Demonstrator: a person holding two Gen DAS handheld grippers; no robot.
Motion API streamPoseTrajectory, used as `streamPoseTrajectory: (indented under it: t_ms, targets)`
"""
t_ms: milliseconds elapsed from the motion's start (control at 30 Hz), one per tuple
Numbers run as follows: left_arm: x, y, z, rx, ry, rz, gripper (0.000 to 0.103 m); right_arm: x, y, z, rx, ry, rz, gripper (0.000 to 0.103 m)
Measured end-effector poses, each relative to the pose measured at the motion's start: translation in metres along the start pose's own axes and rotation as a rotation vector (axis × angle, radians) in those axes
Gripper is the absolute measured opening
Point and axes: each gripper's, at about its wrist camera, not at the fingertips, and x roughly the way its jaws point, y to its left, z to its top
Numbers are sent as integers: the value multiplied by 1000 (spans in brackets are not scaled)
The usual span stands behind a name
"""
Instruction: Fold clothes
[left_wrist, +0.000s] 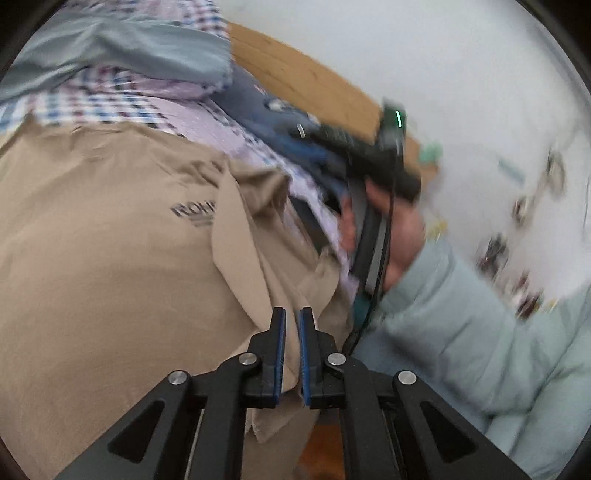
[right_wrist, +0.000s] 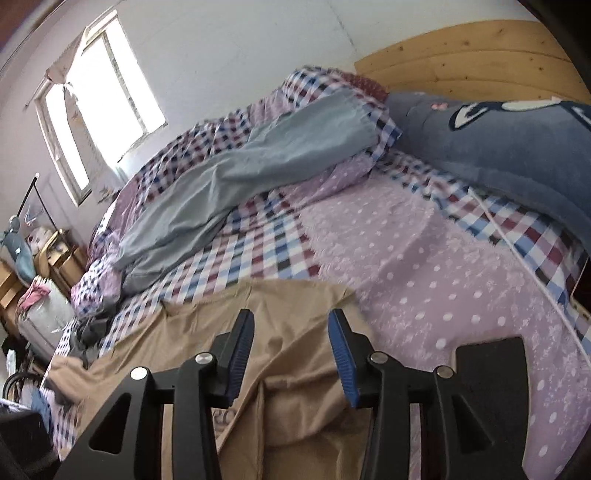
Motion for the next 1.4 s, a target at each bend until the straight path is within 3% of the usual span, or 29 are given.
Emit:
streamPoseTrajectory:
  t_ms: [100,167,233,300,433,567,733,1100,1400]
  targets:
    - [-12,11,6,-54,-40,-25,6,0,6,-11,-17,69,24,45]
    - [-15,17,8,-86,-50,-2,16,-6,15,-22,-33,113,75,46]
    - [-9,14,7,-71,-25,31,44,-15,27,-36,-71,134,101,46]
    - [-1,8,3,-45,10,53,48,-21,38,-48,-104,151,112,46]
    - [20,-9,-12,32,102,113,49,-25,51,-63,-134,174,137,46]
    - [27,-9,-28,27,144,195,49,-30,64,-66,-178,169,180,46]
    - [9,-8,-54,-86,66,241,49,-28,66,-67,-181,177,179,46]
    - [6,9,-81,-339,-83,203,47,-26,73,-67,-180,176,207,46]
    - [18,2,-94,-380,-61,237,43,-25,70,-67,-172,174,196,46]
